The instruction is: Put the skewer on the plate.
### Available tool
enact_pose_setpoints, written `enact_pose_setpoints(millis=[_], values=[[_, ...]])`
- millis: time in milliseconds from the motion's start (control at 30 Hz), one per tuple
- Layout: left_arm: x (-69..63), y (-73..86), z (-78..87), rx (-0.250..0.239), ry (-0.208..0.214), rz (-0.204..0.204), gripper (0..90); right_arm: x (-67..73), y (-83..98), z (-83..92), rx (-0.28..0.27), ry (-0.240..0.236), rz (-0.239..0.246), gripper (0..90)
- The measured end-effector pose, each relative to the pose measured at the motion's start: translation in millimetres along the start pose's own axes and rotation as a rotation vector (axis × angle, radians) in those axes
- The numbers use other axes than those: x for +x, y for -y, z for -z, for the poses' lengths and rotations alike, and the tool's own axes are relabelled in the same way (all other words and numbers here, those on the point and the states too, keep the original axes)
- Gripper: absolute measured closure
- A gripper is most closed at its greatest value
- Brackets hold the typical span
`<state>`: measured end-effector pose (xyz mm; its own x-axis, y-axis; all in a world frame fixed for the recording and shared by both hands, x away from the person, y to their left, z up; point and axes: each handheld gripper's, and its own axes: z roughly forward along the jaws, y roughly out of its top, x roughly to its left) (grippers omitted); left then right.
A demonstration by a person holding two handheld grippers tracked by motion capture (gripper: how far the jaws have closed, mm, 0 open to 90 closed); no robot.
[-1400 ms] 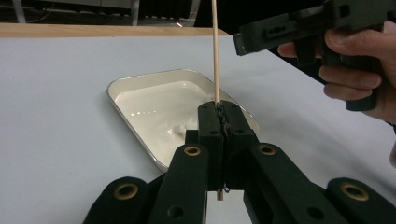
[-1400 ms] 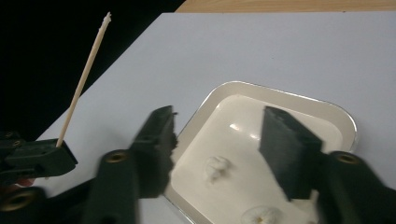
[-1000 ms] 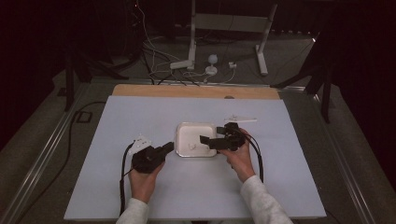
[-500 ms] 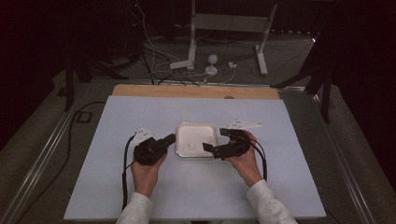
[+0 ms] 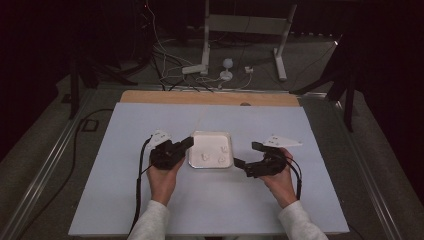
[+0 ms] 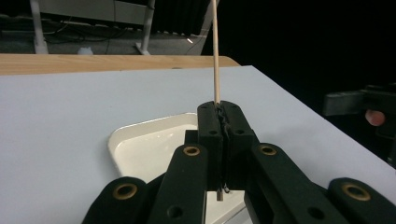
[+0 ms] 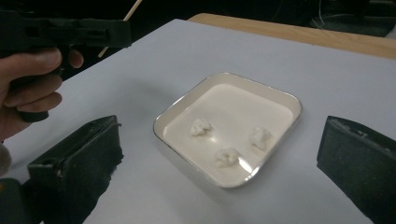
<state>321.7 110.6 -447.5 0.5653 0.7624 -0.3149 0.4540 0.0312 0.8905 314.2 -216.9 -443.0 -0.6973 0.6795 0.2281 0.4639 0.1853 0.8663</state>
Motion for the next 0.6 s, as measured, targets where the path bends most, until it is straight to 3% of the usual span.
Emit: enact_pose_setpoints(millis=[600], values=[[0.9,2.4,-21.5,0.017,-0.023,0.027,89.2,-17.2,31.8,45.9,-0.041,0.070,-0.008,0.0]])
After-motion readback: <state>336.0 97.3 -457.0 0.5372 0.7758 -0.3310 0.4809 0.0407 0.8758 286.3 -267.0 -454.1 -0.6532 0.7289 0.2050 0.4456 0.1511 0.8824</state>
